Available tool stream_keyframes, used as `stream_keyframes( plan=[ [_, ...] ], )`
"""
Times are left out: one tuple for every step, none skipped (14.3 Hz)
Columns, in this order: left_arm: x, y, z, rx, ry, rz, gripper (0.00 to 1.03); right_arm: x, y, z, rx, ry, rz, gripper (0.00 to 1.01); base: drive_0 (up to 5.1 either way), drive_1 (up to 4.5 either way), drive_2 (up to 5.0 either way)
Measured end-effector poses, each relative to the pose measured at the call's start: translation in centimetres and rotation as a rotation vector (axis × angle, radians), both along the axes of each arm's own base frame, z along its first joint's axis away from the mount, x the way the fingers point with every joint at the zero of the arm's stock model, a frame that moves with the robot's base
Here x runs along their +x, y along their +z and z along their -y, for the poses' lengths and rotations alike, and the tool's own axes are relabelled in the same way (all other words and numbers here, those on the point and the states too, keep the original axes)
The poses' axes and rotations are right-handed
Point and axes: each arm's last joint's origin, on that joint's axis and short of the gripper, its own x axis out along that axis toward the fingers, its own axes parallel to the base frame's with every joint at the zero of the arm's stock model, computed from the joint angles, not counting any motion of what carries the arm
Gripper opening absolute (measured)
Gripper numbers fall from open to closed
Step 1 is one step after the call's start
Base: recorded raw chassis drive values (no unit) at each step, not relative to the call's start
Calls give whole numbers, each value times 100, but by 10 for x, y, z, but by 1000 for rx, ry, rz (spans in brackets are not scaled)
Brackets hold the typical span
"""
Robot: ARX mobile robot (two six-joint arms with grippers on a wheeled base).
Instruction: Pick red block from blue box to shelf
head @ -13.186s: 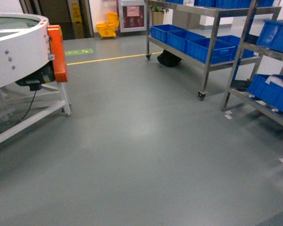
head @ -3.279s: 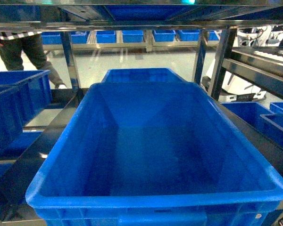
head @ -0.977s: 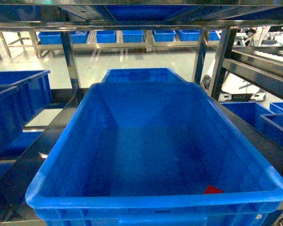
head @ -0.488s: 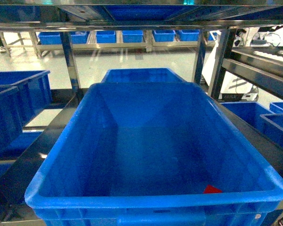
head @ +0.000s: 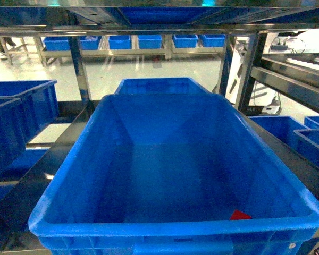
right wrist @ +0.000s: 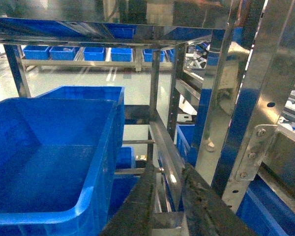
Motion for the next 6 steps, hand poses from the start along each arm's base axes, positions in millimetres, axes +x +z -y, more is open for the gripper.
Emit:
stream_keyframes(
  plan=[
    [0, 0, 0, 0, 0, 0, 98, 0, 0, 0, 0, 0, 0, 3, 0, 0, 0],
    [0, 0, 0, 0, 0, 0, 98, 0, 0, 0, 1, 0, 0, 2, 0, 0, 0],
    [0, 0, 0, 0, 0, 0, 98, 0, 0, 0, 1, 0, 0, 2, 0, 0, 0],
    [0, 0, 0, 0, 0, 0, 98, 0, 0, 0, 1, 0, 0, 2, 0, 0, 0],
    [0, 0, 0, 0, 0, 0, 98, 0, 0, 0, 1, 0, 0, 2, 0, 0, 0],
    [0, 0, 0, 0, 0, 0, 98, 0, 0, 0, 1, 0, 0, 2, 0, 0, 0]
  ],
)
